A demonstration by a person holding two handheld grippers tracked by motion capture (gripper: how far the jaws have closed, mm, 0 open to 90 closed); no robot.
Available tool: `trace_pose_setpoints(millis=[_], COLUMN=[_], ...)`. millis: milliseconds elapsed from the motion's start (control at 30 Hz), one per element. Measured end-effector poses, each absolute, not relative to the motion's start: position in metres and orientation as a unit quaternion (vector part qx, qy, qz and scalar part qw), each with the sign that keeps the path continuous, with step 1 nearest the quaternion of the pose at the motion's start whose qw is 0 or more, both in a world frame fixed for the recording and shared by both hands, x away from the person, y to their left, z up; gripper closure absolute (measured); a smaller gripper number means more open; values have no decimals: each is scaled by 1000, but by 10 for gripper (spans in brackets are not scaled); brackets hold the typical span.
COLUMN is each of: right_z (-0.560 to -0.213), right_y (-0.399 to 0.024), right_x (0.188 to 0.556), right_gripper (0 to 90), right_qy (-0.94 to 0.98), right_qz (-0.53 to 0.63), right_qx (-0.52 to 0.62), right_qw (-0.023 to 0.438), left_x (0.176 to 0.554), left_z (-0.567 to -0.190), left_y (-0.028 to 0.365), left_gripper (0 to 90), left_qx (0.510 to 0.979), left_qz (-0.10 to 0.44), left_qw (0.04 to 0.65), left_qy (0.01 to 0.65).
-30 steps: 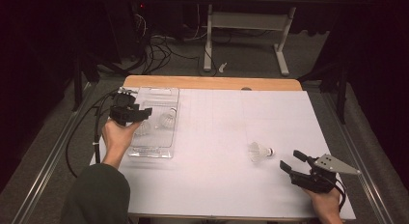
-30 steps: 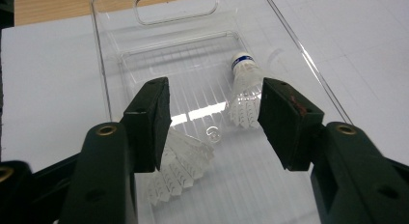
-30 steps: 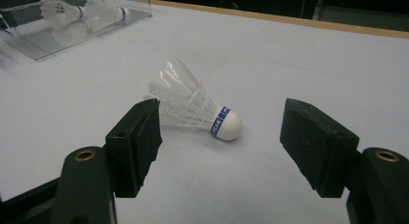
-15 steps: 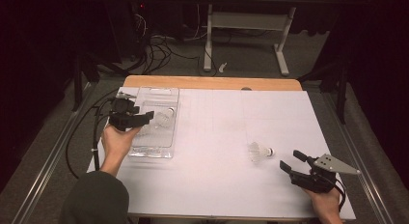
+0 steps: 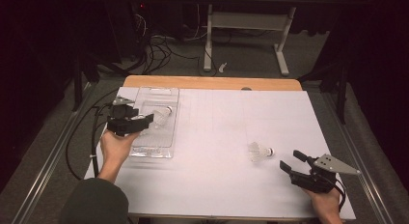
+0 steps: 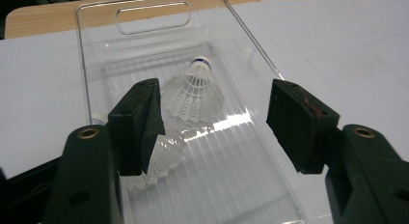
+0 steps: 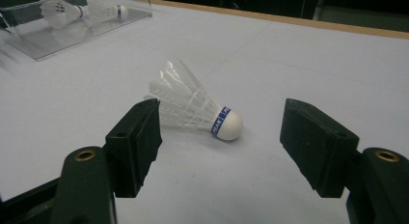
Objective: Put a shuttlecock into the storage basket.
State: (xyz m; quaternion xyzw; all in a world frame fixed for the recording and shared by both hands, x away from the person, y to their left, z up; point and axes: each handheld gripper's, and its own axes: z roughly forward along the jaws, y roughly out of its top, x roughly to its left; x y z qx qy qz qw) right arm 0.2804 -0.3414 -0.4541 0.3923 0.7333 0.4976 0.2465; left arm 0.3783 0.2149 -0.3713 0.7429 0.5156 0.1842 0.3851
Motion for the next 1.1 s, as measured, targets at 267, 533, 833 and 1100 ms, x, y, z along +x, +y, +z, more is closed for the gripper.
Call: trace_pose_setpoints(millis=[267,533,833,1100], right_z=[-454,-454,-454,-454], right_y=[-341,-341,-341,-341], right_x=[280,280,280,280], right_gripper=[312,312,312,312], right_qy=[734,734,734,734], right_qz=[497,497,497,497], right_qx=[392,392,391,392], right_qw=[247,247,247,247], left_x=[370,363,355,349], left_z=[-374,-374,-376,-376], left_y=[217,218,218,218], left_gripper=[380,385,394,395], left_qx=[737,735,733,732], left_qz=[184,191,200,209], left_qw=[396,403,412,416], left_qy=[516,511,504,498])
